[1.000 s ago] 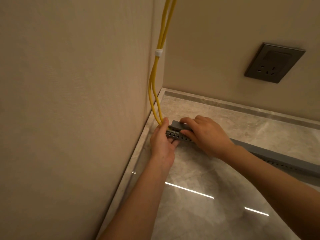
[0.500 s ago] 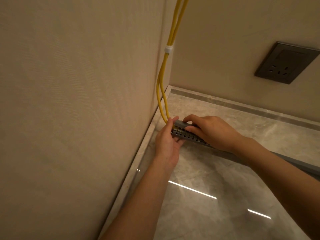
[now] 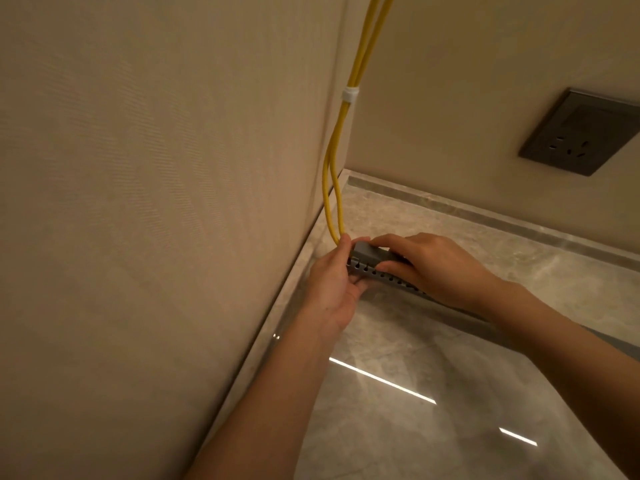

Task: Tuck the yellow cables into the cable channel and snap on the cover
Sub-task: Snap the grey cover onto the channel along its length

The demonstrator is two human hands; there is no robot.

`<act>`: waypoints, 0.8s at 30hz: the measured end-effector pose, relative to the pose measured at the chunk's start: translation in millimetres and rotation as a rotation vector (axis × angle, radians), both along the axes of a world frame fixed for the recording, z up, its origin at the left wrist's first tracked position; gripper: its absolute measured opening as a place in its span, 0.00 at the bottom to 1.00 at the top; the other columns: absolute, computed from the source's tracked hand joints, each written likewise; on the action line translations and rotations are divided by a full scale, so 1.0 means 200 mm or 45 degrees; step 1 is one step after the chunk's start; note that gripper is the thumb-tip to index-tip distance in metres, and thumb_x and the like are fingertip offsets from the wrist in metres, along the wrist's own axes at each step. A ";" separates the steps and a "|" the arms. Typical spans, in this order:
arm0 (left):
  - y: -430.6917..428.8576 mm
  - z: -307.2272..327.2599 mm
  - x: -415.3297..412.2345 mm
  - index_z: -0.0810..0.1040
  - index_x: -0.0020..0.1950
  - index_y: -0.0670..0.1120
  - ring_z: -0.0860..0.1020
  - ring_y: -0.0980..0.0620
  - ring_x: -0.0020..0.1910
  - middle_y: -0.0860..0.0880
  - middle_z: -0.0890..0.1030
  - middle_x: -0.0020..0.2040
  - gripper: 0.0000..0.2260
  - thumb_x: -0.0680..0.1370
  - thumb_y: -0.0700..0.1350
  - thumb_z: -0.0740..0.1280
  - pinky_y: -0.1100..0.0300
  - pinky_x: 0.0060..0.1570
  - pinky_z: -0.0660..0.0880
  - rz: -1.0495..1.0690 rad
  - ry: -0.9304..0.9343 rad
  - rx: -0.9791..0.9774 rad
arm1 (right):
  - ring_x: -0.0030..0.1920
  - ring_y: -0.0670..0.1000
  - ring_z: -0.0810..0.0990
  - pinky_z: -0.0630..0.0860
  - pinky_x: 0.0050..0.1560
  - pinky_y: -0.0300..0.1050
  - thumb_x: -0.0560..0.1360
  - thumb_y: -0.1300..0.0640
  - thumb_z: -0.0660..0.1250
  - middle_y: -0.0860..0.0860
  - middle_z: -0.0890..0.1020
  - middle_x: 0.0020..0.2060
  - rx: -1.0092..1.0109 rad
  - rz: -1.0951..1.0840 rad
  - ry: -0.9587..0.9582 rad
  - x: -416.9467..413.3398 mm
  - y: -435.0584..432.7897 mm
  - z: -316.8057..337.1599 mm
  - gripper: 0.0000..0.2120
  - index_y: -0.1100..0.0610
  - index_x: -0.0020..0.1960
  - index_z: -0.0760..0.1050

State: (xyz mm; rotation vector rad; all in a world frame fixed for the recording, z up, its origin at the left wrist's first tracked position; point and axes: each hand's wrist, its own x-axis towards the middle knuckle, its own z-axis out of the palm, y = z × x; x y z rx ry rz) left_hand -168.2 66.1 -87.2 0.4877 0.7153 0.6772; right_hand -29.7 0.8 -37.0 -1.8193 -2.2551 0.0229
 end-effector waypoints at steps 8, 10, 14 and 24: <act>0.01 0.04 -0.02 0.80 0.50 0.39 0.84 0.49 0.41 0.42 0.85 0.40 0.15 0.81 0.48 0.58 0.57 0.38 0.81 -0.037 0.000 0.031 | 0.38 0.52 0.79 0.76 0.40 0.49 0.74 0.44 0.63 0.52 0.83 0.44 -0.088 0.013 0.081 0.01 0.00 0.07 0.21 0.53 0.62 0.71; 0.01 0.05 -0.02 0.80 0.50 0.39 0.84 0.49 0.42 0.42 0.84 0.41 0.15 0.81 0.48 0.58 0.57 0.38 0.81 -0.032 0.011 0.031 | 0.39 0.52 0.79 0.76 0.41 0.50 0.74 0.44 0.64 0.52 0.83 0.44 -0.103 0.006 0.086 0.00 0.00 0.08 0.21 0.53 0.62 0.71; 0.00 0.07 -0.02 0.80 0.50 0.40 0.83 0.49 0.43 0.41 0.83 0.44 0.15 0.81 0.48 0.58 0.57 0.38 0.80 -0.023 0.037 0.045 | 0.38 0.52 0.78 0.75 0.39 0.49 0.74 0.45 0.64 0.52 0.82 0.45 -0.086 -0.014 0.097 -0.02 -0.01 0.07 0.18 0.54 0.60 0.71; 0.00 0.15 -0.03 0.81 0.46 0.41 0.81 0.46 0.49 0.40 0.82 0.46 0.17 0.81 0.47 0.56 0.54 0.48 0.80 -0.050 0.029 0.090 | 0.38 0.52 0.78 0.74 0.38 0.47 0.74 0.48 0.66 0.51 0.83 0.45 -0.079 0.016 0.100 -0.02 -0.02 0.12 0.17 0.54 0.60 0.72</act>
